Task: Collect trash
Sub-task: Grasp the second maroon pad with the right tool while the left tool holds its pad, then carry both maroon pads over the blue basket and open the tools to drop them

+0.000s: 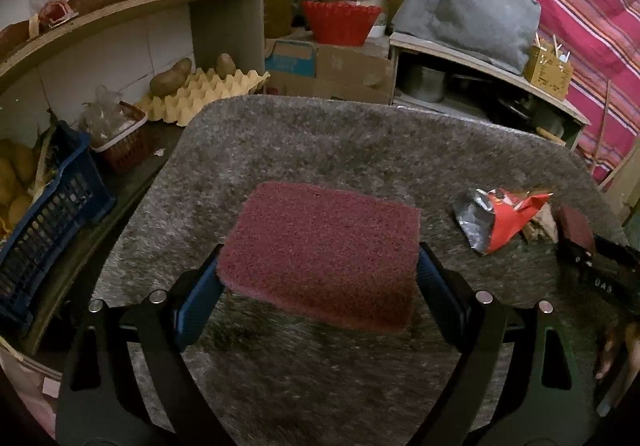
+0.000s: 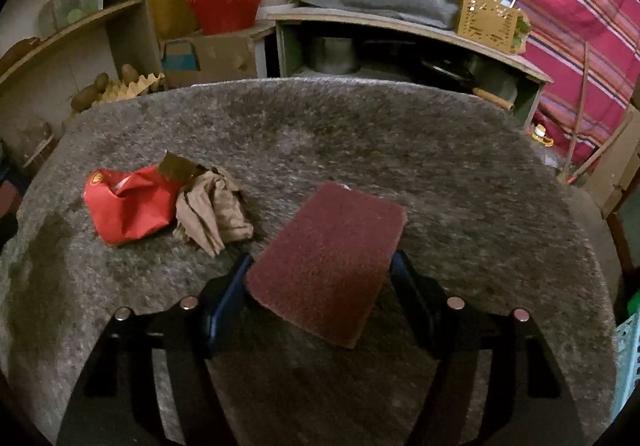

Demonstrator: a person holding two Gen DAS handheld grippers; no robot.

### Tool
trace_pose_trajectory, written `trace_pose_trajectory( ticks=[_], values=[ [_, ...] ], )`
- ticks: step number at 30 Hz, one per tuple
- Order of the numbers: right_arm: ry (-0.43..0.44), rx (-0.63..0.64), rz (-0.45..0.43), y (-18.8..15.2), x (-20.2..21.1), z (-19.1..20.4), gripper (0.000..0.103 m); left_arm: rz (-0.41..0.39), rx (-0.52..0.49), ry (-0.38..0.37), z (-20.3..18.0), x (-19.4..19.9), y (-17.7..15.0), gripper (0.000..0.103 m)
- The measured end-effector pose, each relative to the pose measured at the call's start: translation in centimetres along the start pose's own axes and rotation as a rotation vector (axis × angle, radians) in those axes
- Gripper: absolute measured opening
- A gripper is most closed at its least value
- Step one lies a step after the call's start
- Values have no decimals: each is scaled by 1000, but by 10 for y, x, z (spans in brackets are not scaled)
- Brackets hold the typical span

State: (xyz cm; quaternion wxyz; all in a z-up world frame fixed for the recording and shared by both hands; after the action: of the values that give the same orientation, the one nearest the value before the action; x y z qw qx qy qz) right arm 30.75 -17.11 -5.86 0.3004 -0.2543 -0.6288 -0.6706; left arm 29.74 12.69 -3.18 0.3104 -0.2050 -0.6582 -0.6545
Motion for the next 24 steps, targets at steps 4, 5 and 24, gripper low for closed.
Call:
trace_pose_trajectory(
  ticks=[4,5,24],
  values=[
    [-14,6,-14,-9,16,-9,70,-16,-10,-5,-10,10,0,88],
    [-16,2,-16,-12,20,-13,70,-20,-15,-8,-13,13,0,88],
    [-61,-81,-132,-55,128,-96,70,-106,-111,-88,-109,76,-18,88]
  ],
)
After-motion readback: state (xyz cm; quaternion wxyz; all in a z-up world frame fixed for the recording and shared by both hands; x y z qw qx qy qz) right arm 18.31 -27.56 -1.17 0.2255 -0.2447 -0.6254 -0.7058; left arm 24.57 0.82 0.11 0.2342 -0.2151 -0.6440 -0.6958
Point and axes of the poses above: each gripper's, at about its wrist camera, not at the fingertips, and x roughly against the way its jaws point, z to its left, y to its top, the point moved 1 cm from there along -x, roughly the way its jaws point, and after that the axes turned 8 degrees about y, right-handed, at the moved point
